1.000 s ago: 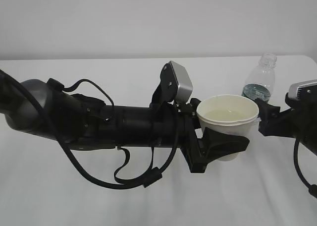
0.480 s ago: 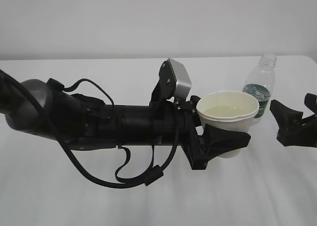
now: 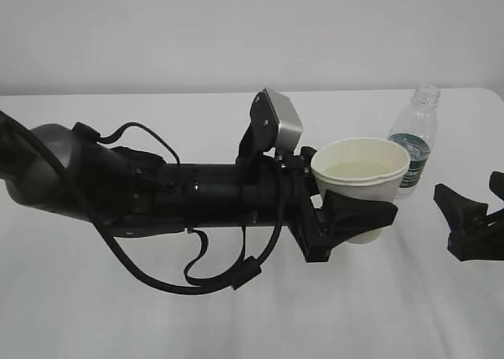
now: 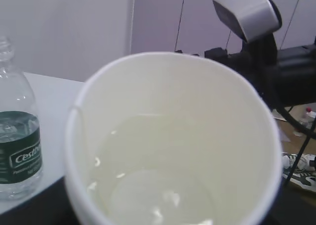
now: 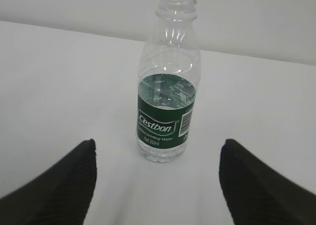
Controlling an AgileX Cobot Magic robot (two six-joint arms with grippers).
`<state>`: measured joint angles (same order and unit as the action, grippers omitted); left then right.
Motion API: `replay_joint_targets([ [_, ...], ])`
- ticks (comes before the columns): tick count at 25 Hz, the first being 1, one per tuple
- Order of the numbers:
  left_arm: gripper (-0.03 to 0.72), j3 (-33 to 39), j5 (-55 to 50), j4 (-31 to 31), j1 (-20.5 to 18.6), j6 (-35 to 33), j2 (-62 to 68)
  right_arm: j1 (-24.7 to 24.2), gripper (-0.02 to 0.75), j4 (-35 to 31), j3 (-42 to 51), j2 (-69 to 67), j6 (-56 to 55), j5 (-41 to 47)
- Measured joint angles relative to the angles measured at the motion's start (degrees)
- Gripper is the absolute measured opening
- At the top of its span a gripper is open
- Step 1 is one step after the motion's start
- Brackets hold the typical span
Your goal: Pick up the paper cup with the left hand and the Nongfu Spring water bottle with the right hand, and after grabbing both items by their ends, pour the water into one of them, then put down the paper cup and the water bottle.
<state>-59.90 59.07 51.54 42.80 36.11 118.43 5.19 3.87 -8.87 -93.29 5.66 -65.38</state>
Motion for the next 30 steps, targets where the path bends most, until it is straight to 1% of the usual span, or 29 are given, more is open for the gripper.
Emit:
replay_joint_targets([
  [4,0.462,0.0,-0.4,-0.2,-0.9,0.0,-0.9,0.0,0.587,0.2,0.0,0.0,0.3,0.0],
  [11,0.462,0.4,1.8,0.0,-5.0,-0.5,-0.9,0.0,0.587,0.3,0.0,0.0,0.8,0.0],
  [16,0.462,3.3,5.1,0.3,-8.1,-2.3,-0.9,0.0,0.587,0.4,0.0,0.0,1.1,0.0],
  [30,0.448,11.2,5.2,0.8,-16.8,-4.9,-1.0,0.0,0.587,0.4,0.0,0.0,1.1,0.0],
])
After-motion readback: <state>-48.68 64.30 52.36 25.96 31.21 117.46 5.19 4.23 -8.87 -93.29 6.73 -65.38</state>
